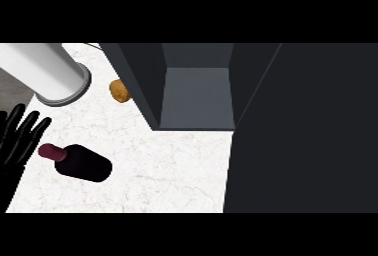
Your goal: Pick up the wine, place it into the cabinet and close the cabinet
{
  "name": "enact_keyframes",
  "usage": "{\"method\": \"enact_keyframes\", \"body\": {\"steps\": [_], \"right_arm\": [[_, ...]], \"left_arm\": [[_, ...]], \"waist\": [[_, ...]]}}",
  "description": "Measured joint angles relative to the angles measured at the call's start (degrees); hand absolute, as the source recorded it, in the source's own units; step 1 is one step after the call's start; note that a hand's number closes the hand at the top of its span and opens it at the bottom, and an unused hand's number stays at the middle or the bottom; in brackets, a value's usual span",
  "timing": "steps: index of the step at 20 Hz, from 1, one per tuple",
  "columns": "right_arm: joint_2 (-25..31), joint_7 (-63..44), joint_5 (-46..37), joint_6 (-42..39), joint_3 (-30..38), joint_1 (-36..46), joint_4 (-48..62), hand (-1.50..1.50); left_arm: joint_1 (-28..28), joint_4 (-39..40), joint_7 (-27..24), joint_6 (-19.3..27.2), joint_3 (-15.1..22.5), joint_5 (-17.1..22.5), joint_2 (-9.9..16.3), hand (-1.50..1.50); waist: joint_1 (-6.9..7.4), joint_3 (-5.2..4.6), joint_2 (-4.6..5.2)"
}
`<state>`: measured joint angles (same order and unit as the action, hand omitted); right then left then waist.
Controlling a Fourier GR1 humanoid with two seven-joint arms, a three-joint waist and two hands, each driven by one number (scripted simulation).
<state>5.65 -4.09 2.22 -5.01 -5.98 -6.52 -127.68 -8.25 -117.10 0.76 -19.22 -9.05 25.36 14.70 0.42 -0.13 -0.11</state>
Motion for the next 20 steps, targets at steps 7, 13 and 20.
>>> {"method": "enact_keyframes", "body": {"steps": [7,13,20], "right_arm": [[1.9,-13.8,3.6,-0.1,-2.0,1.1,-11.9,-1.50],[2.8,-22.7,4.1,1.8,-0.5,7.3,-13.4,-1.50],[3.6,-33.7,3.9,5.7,0.4,16.9,-14.5,-1.50]], "left_arm": [[-4.2,-5.2,9.6,-2.3,-5.9,16.5,4.8,-1.50],[-5.2,-11.5,16.4,1.1,-9.2,23.0,6.2,-1.50],[-3.9,-14.9,22.3,5.2,-11.7,26.0,7.4,-1.50]], "waist": [[-0.03,0.08,-0.09],[-0.12,0.11,-0.03],[-0.30,0.11,-0.04]]}}
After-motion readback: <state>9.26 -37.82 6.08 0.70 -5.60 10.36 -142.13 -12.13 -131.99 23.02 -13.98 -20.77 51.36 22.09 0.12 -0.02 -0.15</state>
